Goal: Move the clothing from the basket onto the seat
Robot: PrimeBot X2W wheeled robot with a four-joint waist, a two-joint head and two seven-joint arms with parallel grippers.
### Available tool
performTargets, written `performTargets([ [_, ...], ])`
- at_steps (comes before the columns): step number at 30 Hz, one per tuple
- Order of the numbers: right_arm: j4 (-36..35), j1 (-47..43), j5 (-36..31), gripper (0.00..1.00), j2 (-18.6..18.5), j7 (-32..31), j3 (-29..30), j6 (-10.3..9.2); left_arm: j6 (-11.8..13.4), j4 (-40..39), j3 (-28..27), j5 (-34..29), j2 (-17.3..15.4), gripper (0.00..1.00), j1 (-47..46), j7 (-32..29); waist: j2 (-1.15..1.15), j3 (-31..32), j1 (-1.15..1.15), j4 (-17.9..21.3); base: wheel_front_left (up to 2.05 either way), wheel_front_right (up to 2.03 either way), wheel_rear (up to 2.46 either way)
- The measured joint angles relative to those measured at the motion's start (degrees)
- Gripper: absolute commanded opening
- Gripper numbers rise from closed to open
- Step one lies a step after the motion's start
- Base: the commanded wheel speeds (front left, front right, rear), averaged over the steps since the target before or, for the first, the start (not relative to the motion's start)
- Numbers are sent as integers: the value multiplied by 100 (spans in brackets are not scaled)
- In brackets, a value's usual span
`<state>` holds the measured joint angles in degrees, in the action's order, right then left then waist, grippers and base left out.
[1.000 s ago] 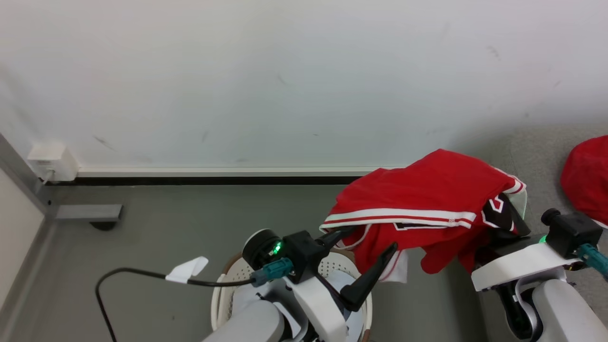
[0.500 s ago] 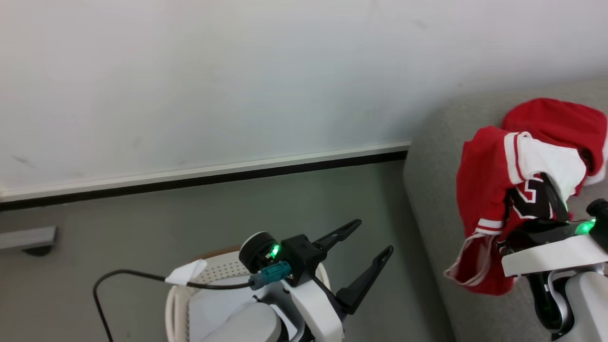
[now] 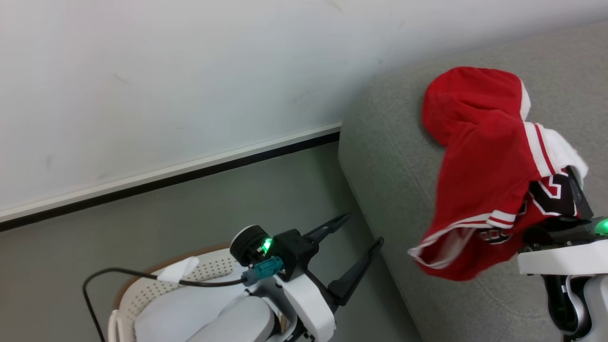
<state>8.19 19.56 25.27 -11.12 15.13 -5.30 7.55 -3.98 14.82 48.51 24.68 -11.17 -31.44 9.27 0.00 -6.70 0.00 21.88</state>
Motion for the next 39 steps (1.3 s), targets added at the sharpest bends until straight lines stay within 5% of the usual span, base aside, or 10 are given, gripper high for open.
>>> performTargets([
  [17, -433, -83, 100, 0, -55, 1, 366, 0, -2, 115, 94, -43, -9, 100, -151, 100, 0, -248, 0, 349, 0, 0, 0],
  [27, -265, 352, 197, 0, -578, 1, 630, 0, -9, 74, 134, -41, -79, 100, -230, 30, 0, -528, 0, 126, 0, 0, 0],
  [39, 77, 828, 131, 0, -1251, 1, 1953, 0, 35, -285, 144, -160, -330, 100, -520, -211, 0, -1283, 0, -263, 0, 0, 0],
])
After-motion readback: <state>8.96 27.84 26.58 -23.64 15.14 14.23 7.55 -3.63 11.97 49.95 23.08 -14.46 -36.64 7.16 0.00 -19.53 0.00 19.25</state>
